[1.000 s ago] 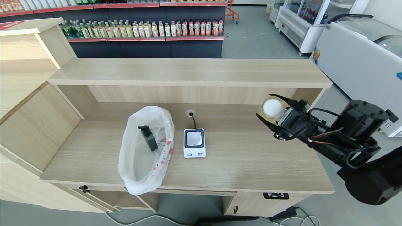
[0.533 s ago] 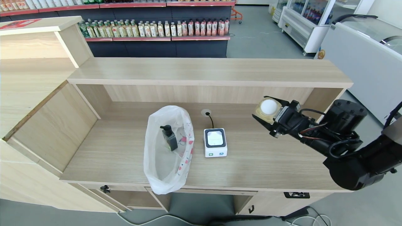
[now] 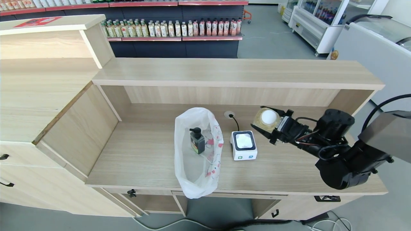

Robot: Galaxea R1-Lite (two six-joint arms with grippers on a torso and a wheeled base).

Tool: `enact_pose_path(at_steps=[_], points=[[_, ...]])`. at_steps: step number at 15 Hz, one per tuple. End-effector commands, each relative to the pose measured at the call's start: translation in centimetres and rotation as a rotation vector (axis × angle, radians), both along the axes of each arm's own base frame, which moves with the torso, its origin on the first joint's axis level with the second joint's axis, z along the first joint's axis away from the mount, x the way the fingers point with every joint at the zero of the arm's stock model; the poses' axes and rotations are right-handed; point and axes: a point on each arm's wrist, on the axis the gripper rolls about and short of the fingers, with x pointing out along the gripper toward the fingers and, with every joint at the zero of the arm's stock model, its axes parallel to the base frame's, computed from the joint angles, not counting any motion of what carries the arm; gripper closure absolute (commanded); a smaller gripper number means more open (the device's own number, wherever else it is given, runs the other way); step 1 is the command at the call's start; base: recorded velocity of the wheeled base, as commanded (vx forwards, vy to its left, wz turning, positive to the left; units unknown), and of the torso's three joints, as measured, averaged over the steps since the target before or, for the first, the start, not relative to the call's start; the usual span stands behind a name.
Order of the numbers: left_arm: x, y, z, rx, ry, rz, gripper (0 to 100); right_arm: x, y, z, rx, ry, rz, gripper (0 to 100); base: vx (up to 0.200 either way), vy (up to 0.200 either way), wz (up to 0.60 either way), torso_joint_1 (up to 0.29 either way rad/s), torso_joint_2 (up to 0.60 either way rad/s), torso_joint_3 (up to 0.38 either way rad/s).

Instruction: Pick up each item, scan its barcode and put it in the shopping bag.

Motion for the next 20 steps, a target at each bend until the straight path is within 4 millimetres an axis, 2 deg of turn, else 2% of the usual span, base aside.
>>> enact_pose_path(at_steps=[1,7,11,15,20], points=[[0.0,0.0,0.0,0.001,0.0,0.001,0,1.5,-1.1,-3.6,-0.02,0.065,0.0,100,0.0,0.0,0.0,0.0,0.0,0.0],[0.0,0.0,0.0,0.002,0.0,0.001,0,2.0,-1.1,-5.3,-0.037,0.094,0.016,100,0.0,0.0,0.0,0.0,0.0,0.0],[0.0,0.0,0.0,0.002,0.0,0.001,0,3.4,-0.7,-6.1,-0.047,0.064,0.048,100,0.0,0.0,0.0,0.0,0.0,0.0],[0.0,0.0,0.0,0.002,0.0,0.001,0,5.8,-0.2,-7.4,-0.047,0.023,0.088,100,0.0,0.0,0.0,0.0,0.0,0.0],[0.0,0.0,0.0,0.002,0.0,0.001,0,7.4,0.5,-9.0,-0.042,0.006,0.101,100,0.0,0.0,0.0,0.0,0.0,0.0]])
